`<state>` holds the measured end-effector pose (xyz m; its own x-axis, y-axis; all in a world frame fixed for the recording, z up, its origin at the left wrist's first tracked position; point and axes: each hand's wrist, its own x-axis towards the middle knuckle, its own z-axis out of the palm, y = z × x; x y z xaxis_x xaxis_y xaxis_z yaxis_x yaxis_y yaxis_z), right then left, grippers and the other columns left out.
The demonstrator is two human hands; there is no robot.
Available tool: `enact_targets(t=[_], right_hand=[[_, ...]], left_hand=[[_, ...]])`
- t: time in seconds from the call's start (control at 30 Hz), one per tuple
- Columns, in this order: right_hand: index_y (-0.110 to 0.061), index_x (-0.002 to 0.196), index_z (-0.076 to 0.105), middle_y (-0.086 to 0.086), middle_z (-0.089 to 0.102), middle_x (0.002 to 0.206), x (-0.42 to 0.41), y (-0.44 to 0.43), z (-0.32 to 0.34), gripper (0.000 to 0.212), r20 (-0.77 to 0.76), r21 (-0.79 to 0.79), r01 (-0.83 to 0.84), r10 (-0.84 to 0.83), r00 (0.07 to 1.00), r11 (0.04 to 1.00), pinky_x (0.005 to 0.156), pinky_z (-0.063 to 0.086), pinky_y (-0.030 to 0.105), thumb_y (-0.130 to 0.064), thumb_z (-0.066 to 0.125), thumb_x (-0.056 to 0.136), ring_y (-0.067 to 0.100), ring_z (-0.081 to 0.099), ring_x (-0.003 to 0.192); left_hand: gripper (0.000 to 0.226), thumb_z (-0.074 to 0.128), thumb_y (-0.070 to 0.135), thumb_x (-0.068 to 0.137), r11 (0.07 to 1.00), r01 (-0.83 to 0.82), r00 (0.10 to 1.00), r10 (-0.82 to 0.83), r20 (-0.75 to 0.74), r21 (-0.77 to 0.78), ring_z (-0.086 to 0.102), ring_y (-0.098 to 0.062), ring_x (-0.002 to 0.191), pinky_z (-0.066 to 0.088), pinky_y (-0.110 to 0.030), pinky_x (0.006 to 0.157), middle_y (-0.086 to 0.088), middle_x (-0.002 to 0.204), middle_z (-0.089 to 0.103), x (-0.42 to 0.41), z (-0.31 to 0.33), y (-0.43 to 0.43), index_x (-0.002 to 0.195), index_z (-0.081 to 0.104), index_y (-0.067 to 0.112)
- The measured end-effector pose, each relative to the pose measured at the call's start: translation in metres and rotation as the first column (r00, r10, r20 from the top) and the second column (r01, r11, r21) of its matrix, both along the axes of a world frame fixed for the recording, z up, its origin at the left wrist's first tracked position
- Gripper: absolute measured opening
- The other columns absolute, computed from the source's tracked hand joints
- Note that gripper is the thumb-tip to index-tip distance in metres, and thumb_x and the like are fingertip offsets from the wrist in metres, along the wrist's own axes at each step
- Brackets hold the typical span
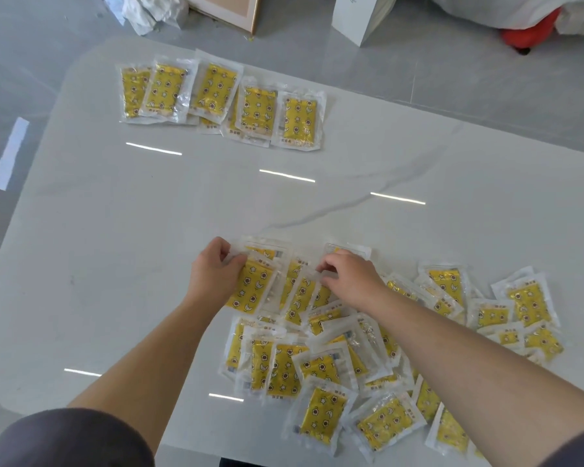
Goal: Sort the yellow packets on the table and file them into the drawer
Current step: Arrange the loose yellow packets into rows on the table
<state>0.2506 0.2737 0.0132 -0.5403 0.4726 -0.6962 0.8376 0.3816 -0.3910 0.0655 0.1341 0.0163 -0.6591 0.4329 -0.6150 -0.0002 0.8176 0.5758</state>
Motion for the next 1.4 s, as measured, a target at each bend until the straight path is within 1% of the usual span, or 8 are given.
enact_targets(t=[0.2,0.33,0.47,0.6,0.67,0.8,1.03,1.4], right_hand=[[-0.03,0.093,0.066,-0.012,0.055,0.099,-0.001,0.0,-0.002,0.006,-0.033,-0.028,-0.022,0.021,0.999,0.999,0.096,0.045,0.037,-0.025,0.065,0.09,0.01,0.053,0.096],[-0.027,0.074,0.058,-0.008,0.058,0.093,-0.003,0.001,0.0,0.018,-0.095,-0.044,0.0,-0.004,0.996,0.999,0.089,0.048,0.035,-0.022,0.069,0.088,0.013,0.055,0.093],[-0.017,0.08,0.056,-0.006,0.058,0.079,-0.005,0.014,0.019,0.017,-0.154,-0.186,0.155,-0.185,0.971,0.97,0.067,0.042,0.027,-0.025,0.064,0.092,0.009,0.054,0.073],[-0.017,0.085,0.054,-0.009,0.051,0.069,-0.012,0.042,0.042,0.014,-0.234,-0.175,0.235,-0.273,0.933,0.956,0.055,0.032,0.021,-0.024,0.061,0.095,0.004,0.044,0.058],[-0.017,0.093,0.056,-0.01,0.047,0.069,-0.018,0.054,0.048,0.008,-0.248,-0.147,0.24,-0.271,0.93,0.959,0.055,0.032,0.021,-0.023,0.059,0.096,0.003,0.042,0.06],[-0.019,0.094,0.058,-0.012,0.048,0.072,-0.038,0.066,0.051,0.007,-0.243,-0.103,0.148,-0.169,0.955,0.984,0.056,0.033,0.023,-0.026,0.058,0.096,0.006,0.046,0.066],[-0.017,0.095,0.058,-0.009,0.048,0.075,-0.082,0.092,0.044,0.008,-0.216,-0.075,0.052,-0.067,0.974,0.996,0.056,0.033,0.023,-0.023,0.054,0.098,0.011,0.047,0.07],[-0.02,0.092,0.057,-0.008,0.051,0.079,-0.142,0.202,0.029,0.018,-0.123,0.175,0.021,0.001,0.992,0.984,0.064,0.038,0.03,-0.017,0.043,0.102,0.021,0.051,0.078]], left_hand=[[0.023,0.062,0.023,0.092,0.999,-0.039,0.999,0.039,0.028,-0.009,0.047,-0.02,0.066,0.041,-0.03,0.055,-0.004,0.074,0.051,-0.007,-0.002,-0.011,0.081,0.046,0.011],[0.023,0.063,0.023,0.092,0.999,-0.052,0.998,0.052,0.043,0.003,0.05,-0.02,0.068,0.041,-0.03,0.057,-0.007,0.078,0.056,-0.007,0.001,-0.014,0.084,0.048,0.007],[0.023,0.063,0.022,0.092,0.997,-0.074,0.996,0.073,0.054,0.022,0.052,-0.02,0.067,0.042,-0.029,0.056,-0.008,0.078,0.059,-0.012,0.013,-0.014,0.088,0.05,0.004],[0.026,0.064,0.024,0.091,0.989,-0.144,0.988,0.142,0.061,0.029,0.059,-0.026,0.074,0.054,-0.046,0.067,-0.019,0.089,0.064,-0.025,0.027,-0.008,0.091,0.051,0.001],[0.026,0.064,0.025,0.091,0.983,-0.182,0.982,0.18,0.048,0.026,0.059,-0.025,0.074,0.055,-0.048,0.07,-0.018,0.09,0.064,-0.031,0.034,-0.002,0.094,0.052,0.001],[0.021,0.059,0.023,0.094,0.973,-0.231,0.973,0.231,-0.009,0.005,0.054,-0.021,0.069,0.047,-0.033,0.058,-0.01,0.088,0.059,-0.043,0.04,0.007,0.1,0.053,0.004],[0.014,0.057,0.022,0.095,0.959,-0.273,0.962,0.272,0.021,0.081,0.057,-0.024,0.079,0.048,-0.034,0.064,-0.006,0.089,0.059,-0.075,0.029,0.044,0.1,0.052,0.01],[0.022,0.046,0.026,0.1,0.98,-0.071,0.997,0.072,0.001,0.187,0.046,-0.01,0.068,0.037,-0.025,0.053,0.0,0.09,0.052,-0.126,0.021,0.188,0.115,0.047,0.01]])
